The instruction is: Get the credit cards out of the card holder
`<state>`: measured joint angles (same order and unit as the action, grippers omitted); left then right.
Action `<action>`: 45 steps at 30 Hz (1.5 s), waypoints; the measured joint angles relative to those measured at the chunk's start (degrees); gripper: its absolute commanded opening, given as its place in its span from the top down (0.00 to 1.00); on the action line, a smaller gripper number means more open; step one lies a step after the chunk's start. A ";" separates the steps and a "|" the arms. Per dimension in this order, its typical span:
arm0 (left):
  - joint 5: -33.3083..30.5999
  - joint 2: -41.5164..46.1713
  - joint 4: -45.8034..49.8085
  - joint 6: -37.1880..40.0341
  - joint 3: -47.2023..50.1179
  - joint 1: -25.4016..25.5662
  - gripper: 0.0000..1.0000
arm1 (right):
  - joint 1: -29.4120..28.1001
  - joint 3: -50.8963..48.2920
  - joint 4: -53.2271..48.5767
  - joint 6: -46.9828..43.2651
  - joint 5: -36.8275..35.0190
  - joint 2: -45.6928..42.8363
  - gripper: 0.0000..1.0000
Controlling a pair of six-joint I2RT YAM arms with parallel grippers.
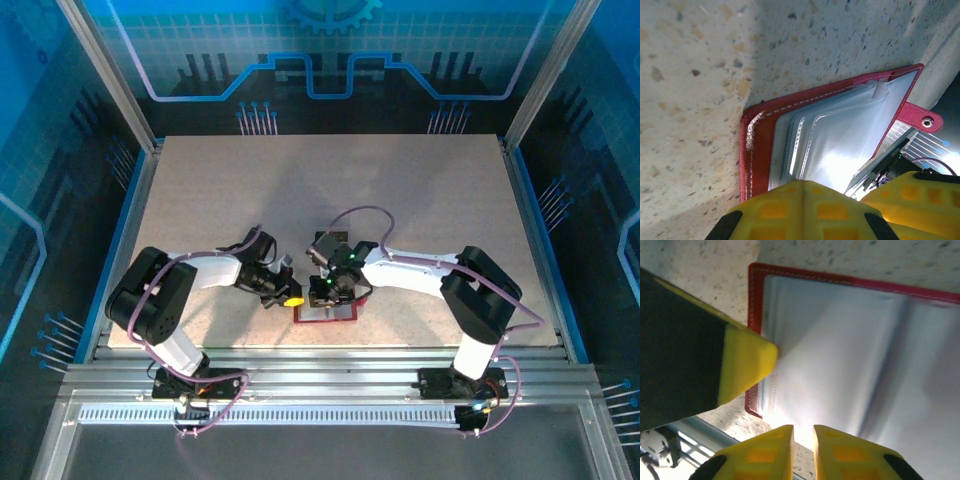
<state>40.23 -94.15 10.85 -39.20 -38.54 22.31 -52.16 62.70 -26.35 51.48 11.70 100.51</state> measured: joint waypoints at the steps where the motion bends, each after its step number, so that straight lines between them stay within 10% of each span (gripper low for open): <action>1: 0.00 0.00 0.00 0.17 0.00 0.00 1.00 | 0.11 -0.96 1.95 0.68 1.29 0.00 0.86; 45: -0.31 2.51 2.32 -1.84 -1.49 2.71 0.99 | 3.48 -6.88 7.56 2.56 2.89 -0.20 0.85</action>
<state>39.92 -91.64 13.17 -41.04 -40.03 25.02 -48.69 55.81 -18.79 54.04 14.59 100.31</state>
